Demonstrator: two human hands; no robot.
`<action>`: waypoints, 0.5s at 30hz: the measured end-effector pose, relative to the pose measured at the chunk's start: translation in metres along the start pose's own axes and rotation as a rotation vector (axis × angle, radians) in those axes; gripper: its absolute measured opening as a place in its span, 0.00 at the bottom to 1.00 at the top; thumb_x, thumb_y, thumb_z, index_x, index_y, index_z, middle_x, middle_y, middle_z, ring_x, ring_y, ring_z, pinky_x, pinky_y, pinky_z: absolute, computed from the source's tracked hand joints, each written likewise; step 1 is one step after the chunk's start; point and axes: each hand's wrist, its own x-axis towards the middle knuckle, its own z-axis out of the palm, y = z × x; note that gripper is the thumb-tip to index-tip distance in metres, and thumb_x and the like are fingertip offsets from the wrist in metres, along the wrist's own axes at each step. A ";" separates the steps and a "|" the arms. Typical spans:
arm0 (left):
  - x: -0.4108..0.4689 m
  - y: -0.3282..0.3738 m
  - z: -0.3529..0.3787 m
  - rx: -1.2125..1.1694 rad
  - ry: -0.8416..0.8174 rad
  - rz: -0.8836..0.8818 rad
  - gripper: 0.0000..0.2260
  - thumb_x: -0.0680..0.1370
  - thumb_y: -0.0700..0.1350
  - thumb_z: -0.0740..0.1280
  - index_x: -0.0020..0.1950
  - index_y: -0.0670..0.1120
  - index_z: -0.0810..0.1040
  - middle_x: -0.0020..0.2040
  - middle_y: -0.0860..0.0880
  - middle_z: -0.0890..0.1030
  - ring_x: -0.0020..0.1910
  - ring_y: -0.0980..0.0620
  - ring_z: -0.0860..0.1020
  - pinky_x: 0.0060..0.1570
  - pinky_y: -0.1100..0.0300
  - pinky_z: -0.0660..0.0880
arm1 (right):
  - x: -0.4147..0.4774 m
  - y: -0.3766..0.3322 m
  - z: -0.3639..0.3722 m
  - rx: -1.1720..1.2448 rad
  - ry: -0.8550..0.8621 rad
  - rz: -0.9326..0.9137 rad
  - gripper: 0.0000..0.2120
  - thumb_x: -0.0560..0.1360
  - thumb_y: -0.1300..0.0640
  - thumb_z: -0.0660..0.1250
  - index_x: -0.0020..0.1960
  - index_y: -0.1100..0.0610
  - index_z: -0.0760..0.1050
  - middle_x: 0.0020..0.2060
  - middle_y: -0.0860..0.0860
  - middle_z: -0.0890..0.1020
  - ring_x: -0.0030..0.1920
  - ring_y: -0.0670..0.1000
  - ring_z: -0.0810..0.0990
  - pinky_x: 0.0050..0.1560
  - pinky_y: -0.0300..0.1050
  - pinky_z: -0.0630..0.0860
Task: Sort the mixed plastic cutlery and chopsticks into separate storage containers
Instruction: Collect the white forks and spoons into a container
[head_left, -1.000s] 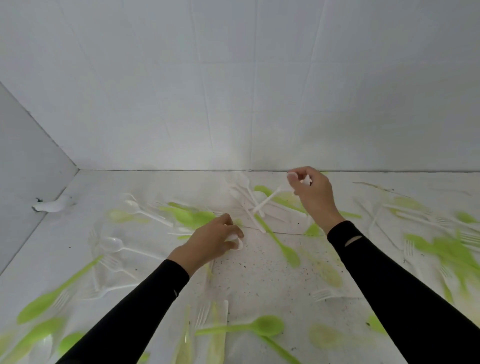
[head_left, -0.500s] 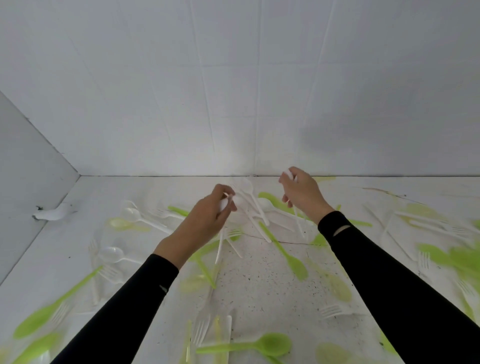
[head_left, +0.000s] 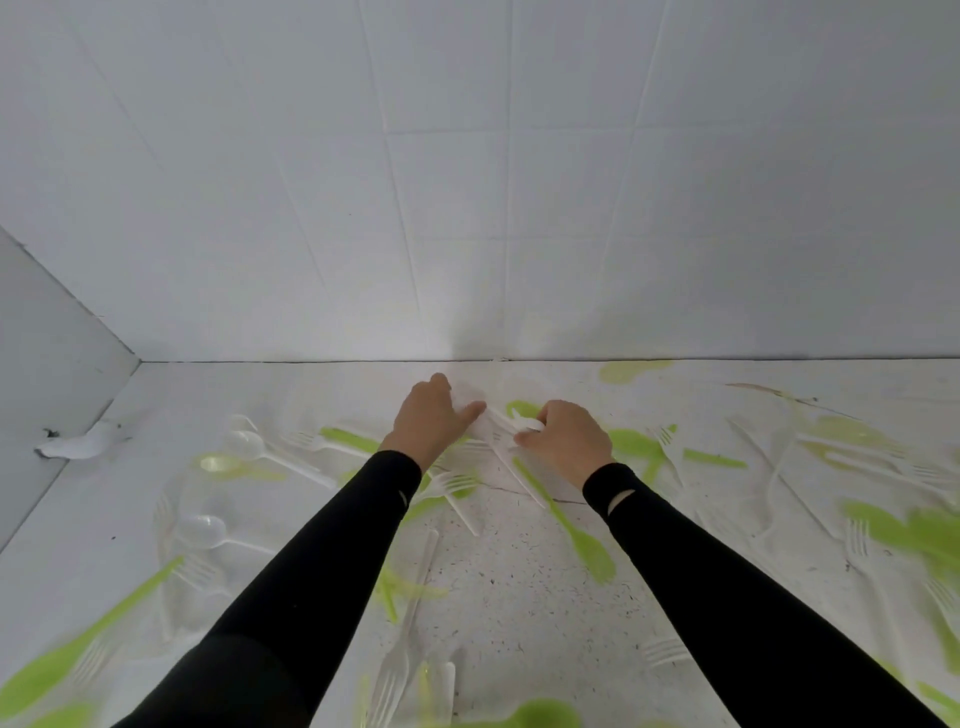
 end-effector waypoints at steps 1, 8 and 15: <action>0.001 0.002 0.005 0.019 -0.015 -0.023 0.28 0.76 0.58 0.69 0.63 0.37 0.71 0.59 0.40 0.76 0.57 0.42 0.76 0.50 0.56 0.71 | 0.000 0.002 -0.002 0.007 -0.016 -0.005 0.11 0.74 0.49 0.68 0.42 0.56 0.72 0.41 0.50 0.77 0.43 0.54 0.76 0.38 0.43 0.68; -0.001 0.013 0.011 -0.138 -0.062 -0.075 0.25 0.75 0.48 0.73 0.64 0.37 0.68 0.60 0.41 0.75 0.55 0.46 0.75 0.46 0.61 0.68 | -0.010 0.024 -0.017 0.340 -0.035 0.010 0.10 0.76 0.52 0.67 0.45 0.55 0.69 0.40 0.49 0.74 0.38 0.50 0.71 0.39 0.44 0.69; -0.023 0.012 0.025 0.001 -0.040 -0.079 0.29 0.73 0.56 0.74 0.60 0.37 0.67 0.56 0.41 0.75 0.55 0.42 0.77 0.47 0.57 0.71 | -0.032 0.024 -0.031 0.443 -0.016 -0.022 0.11 0.76 0.52 0.67 0.46 0.57 0.67 0.38 0.50 0.68 0.35 0.50 0.66 0.33 0.43 0.65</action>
